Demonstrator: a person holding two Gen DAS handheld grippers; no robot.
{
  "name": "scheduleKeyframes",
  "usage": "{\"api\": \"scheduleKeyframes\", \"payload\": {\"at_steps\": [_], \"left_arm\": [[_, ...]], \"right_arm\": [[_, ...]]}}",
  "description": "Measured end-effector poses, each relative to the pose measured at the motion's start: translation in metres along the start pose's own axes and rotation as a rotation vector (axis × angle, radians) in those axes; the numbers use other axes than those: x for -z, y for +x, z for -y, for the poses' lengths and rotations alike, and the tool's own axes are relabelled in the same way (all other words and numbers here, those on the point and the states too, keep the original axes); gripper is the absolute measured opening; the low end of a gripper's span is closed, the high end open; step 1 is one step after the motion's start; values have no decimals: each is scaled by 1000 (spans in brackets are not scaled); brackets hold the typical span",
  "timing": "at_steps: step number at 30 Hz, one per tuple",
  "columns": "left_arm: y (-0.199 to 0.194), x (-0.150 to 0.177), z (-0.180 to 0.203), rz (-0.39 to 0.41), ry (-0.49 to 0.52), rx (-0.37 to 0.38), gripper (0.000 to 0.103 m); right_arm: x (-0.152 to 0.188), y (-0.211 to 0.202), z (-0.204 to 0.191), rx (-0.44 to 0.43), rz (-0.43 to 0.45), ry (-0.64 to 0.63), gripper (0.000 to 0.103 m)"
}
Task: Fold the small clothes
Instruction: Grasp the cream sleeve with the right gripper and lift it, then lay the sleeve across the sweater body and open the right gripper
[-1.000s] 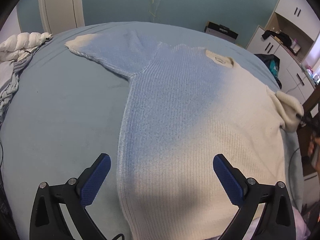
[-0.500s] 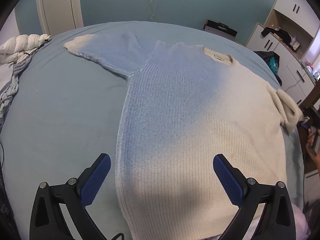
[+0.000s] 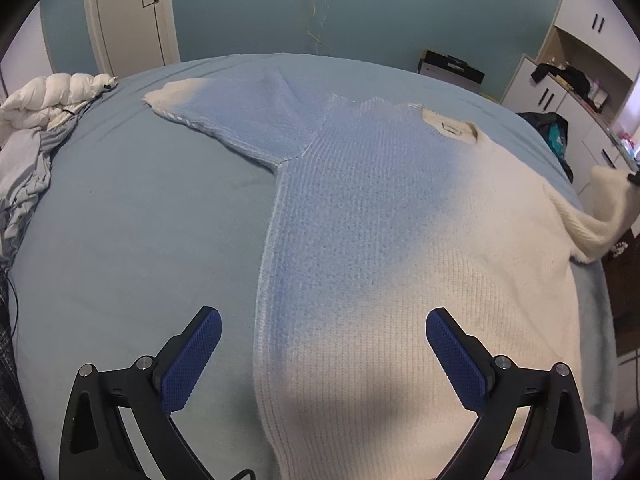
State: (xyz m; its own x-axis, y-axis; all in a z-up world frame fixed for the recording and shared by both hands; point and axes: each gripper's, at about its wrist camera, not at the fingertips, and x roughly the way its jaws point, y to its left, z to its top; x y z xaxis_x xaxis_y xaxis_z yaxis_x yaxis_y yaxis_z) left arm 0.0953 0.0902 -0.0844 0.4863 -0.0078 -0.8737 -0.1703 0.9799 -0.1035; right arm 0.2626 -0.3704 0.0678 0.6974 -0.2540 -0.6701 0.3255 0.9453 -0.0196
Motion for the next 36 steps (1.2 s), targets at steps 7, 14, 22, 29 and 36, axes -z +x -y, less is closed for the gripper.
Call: {"api": "scheduleKeyframes", "payload": {"at_steps": [7,14,22,29,36], "left_arm": [[-20,2,-5,43,5,3,103],[-32,-1,-13,69,-23,20,103],[-38,1,-18,99,-21,0,103],[-36,3,-18,98,-15,-6,103],[-22,7,-5,94,4,-32,103]], "right_arm": [[-44,-64,-18,128,140,-57,13],[-15,-104,-126,-48,178,-306,13],[86,-148,-296,-581,68,-473,19],[171,-103,-283,-827,-228,-438,86],[160,-8,-146,-472,-308,-314,86]]}}
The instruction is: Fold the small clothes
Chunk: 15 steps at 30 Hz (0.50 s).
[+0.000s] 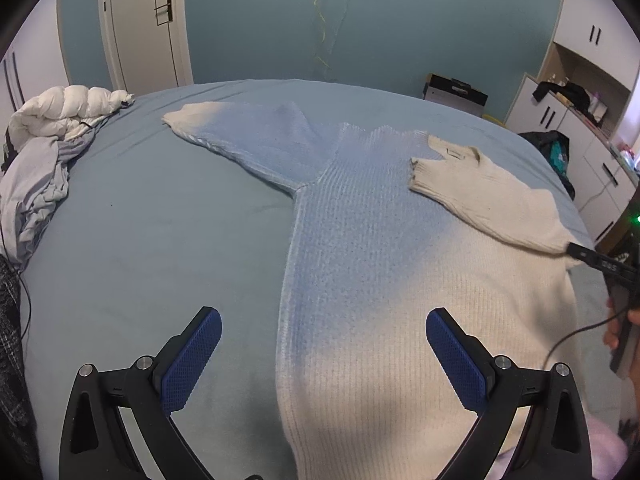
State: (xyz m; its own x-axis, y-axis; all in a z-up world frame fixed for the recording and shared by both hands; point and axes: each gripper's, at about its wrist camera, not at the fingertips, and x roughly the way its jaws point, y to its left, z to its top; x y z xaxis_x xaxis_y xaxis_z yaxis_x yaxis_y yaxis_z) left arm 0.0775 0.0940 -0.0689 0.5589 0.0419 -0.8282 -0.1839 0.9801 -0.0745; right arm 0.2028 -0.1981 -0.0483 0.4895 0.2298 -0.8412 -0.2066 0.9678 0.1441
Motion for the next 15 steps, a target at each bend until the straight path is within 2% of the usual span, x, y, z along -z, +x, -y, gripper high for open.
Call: {"api": "scheduleKeyframes", "payload": {"at_steps": [3,7,11,13,15], "left_arm": [[15,-3,25,-18,60,20,103],[46,-26,80,-64,194,97,103],[97,-67,135,-144,210,197,103],[135,-89,154,-208,184,180,103],[171,-106,164,-270,143,162,103]], "right_arm": [[19,-7,75,33,-5,155,86],[48,-19,144,26,86,376,86],[66,1,135,-21,178,401,86],[86,4,137,-6,225,361,86],[88,15,134,38,250,322,86]]}}
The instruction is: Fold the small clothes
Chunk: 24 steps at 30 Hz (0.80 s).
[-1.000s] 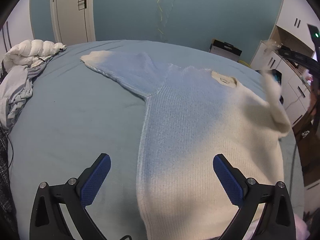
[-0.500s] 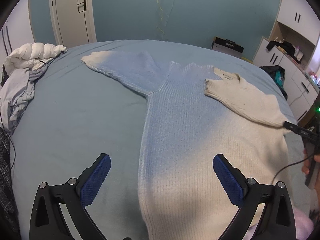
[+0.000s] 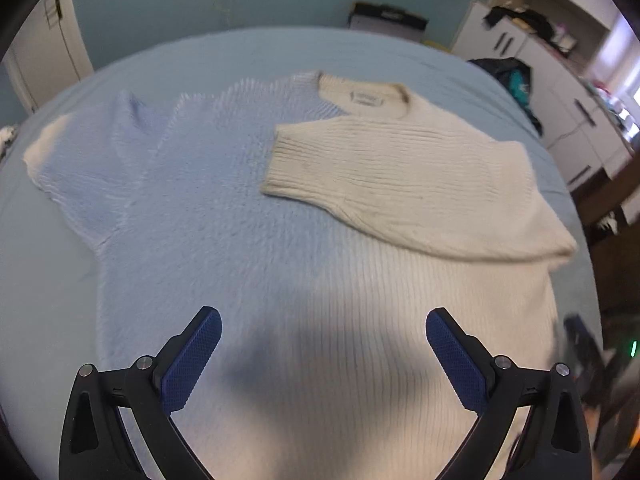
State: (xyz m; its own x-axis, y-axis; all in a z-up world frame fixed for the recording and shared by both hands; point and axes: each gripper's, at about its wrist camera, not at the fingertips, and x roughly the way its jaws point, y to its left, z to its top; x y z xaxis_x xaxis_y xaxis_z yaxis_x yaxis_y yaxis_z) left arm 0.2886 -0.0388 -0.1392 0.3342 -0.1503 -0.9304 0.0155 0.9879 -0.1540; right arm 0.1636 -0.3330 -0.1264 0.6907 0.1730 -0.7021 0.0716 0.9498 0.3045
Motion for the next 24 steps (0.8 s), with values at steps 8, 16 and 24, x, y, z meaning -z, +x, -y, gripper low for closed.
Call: {"api": "scheduleKeyframes", "payload": {"at_steps": [8,16,24], "left_arm": [[85,-58,-55,-142,-458,120,102],[114,-81,-38,-178,-380,-1,48],[27,-79,-13,-3,-240,22,10]], "right_arm": [[12,-3,-2,-27,94,-32,86],[20,4,-6,-12,93,-27,86],[21,9,0,-17,83,-8,86]]}}
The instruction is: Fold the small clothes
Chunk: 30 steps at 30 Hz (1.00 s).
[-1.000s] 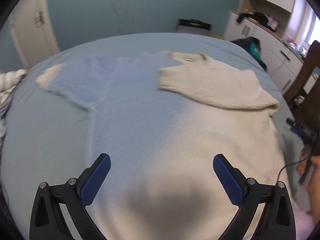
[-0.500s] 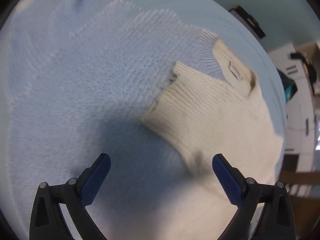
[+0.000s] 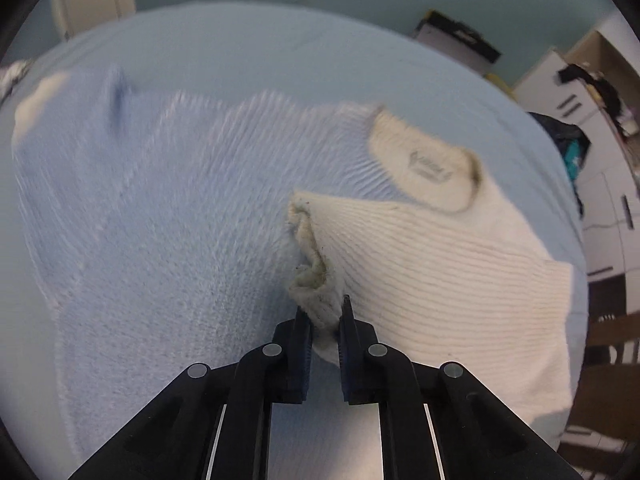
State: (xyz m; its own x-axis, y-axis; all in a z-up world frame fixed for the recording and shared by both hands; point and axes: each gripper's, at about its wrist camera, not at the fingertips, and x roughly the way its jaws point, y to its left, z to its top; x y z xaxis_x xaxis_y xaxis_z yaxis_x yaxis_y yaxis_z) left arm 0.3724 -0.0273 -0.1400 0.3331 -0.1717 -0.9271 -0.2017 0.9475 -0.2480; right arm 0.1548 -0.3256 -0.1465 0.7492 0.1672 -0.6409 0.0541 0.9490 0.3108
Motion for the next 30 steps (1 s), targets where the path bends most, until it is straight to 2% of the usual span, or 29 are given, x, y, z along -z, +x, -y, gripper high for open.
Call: {"api": "scheduleKeyframes", "payload": {"at_steps": [5,8,10,13,16,18,19,20,22,25,27,30], "left_arm": [[-89,-2,-8,98,-4,86,10],[-132,-9,-25,178,-13,59,10],[-147,-9,-46,202,-20,28,10],[-132,-1,-77,135,-7,-5,10],[-95,18,-107,18,-58,54,13],[-76,36,-127,-43,-122,105,19],[-68,46,-136,-71,-149,140,35],[-61,54,-144,-99,-175,164,71],[-61,73,-158,-106,-243,161,102],[-83,97,-170,-76,-307,116,102],[-101,111,-173,-48,-296,36,102],[-139,141,-164,56,-218,-139,102]], "right_arm": [[0,-2,0,-1,4,0,86],[0,0,2,1,1,3,86],[-1,2,3,1,-2,3,86],[-1,5,4,3,-9,6,86],[-1,8,4,7,-15,1,86],[-1,9,6,7,-21,5,86],[-1,10,6,5,-22,8,86],[-1,10,7,2,-23,11,86],[-1,10,8,-1,-25,12,86],[-1,12,8,1,-32,11,86],[-3,12,7,2,-42,7,86],[-12,9,7,-4,-68,28,86]]}}
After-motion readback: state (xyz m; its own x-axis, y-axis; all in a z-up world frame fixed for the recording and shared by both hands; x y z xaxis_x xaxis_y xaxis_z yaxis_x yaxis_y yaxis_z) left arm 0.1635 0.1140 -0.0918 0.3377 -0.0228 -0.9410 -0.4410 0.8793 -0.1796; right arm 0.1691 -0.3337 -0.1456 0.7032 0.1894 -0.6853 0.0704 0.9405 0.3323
